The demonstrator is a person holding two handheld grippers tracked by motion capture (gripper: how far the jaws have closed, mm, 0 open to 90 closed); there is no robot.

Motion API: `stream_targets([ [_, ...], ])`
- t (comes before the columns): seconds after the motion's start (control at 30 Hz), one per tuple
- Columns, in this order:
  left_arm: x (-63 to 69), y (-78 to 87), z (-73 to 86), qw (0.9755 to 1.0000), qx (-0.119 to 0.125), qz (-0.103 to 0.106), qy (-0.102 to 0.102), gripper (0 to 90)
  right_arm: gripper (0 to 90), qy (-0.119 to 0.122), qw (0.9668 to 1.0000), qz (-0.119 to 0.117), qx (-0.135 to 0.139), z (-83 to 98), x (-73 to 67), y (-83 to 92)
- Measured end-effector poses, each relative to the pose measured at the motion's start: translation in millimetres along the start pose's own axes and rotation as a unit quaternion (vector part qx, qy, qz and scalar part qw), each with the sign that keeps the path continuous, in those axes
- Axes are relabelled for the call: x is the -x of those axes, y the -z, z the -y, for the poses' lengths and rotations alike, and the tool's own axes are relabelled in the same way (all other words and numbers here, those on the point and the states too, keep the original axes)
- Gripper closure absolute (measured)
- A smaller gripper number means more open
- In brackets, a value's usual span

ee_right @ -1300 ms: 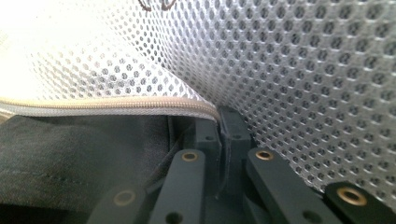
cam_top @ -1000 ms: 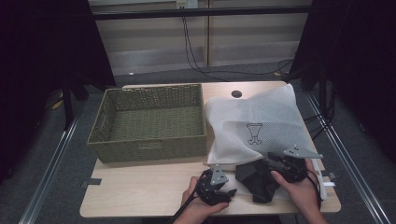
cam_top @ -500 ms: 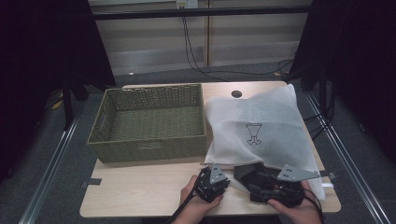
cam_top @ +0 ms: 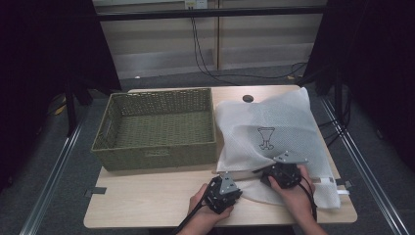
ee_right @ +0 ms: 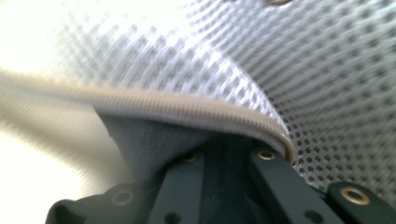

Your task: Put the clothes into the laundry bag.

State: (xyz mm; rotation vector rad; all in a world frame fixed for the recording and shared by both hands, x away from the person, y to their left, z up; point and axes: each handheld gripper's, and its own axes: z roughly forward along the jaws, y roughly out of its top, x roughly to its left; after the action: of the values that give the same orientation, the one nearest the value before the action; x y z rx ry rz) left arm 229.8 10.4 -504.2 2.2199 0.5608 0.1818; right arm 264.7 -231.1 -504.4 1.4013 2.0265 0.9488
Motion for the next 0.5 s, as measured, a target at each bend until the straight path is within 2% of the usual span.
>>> stream_targets([
  [0.03, -0.2, 0.9, -0.1, 0.9999, -0.006, 0.001, -0.011, 88.4, 88.1, -0.006, 0.9999, 0.013, 0.005, -3.7, 2.3, -5.1],
  [0.13, 1.6, 0.1, 0.6, 1.0, 0.003, 0.004, -0.006, 88.6, 88.1, -0.024, 0.9982, 0.053, 0.017, -12.5, 7.2, -19.4],
  [0.2, 0.2, 0.4, 0.8, 0.9999, 0.002, 0.006, -0.009, 88.6, 87.9, -0.034, 0.9974, 0.061, 0.019, -17.2, 9.4, -25.7],
  [0.23, 0.2, 0.3, 1.0, 1.0, 0.004, 0.007, -0.001, 88.6, 87.1, -0.035, 0.9976, 0.057, 0.018, -19.0, 9.6, -27.6],
  [0.27, -1.4, 0.8, 1.1, 0.9999, 0.0, 0.009, -0.005, 88.5, 84.9, -0.032, 0.9984, 0.044, 0.019, -19.9, 10.4, -28.1],
  [0.3, -0.9, 0.1, 1.3, 0.9999, 0.006, 0.009, 0.005, 88.2, 80.3, -0.032, 0.9988, 0.027, 0.024, -20.1, 11.0, -26.0],
  [0.33, -2.2, 0.9, 1.2, 1.0, 0.0, 0.007, 0.004, 87.8, 74.0, -0.039, 0.9987, 0.008, 0.031, -19.7, 11.5, -20.5],
  [0.37, -2.6, 0.0, 1.3, 0.9999, 0.006, 0.006, 0.012, 87.2, 67.4, -0.04, 0.9984, -0.014, 0.038, -18.6, 11.4, -12.9],
  [0.4, -4.1, 0.3, 1.1, 0.9998, 0.004, 0.008, 0.016, 86.8, 60.9, -0.032, 0.998, -0.031, 0.045, -16.8, 9.8, -3.3],
  [0.43, -5.9, 1.1, 1.0, 0.9998, -0.002, 0.008, 0.016, 86.2, 55.5, -0.017, 0.9978, -0.039, 0.05, -14.3, 7.2, 7.9],
  [0.5, -6.7, -0.4, 0.8, 0.9995, 0.008, 0.006, 0.031, 84.7, 42.2, 0.003, 0.9966, -0.058, 0.058, -9.4, 2.4, 32.9],
])
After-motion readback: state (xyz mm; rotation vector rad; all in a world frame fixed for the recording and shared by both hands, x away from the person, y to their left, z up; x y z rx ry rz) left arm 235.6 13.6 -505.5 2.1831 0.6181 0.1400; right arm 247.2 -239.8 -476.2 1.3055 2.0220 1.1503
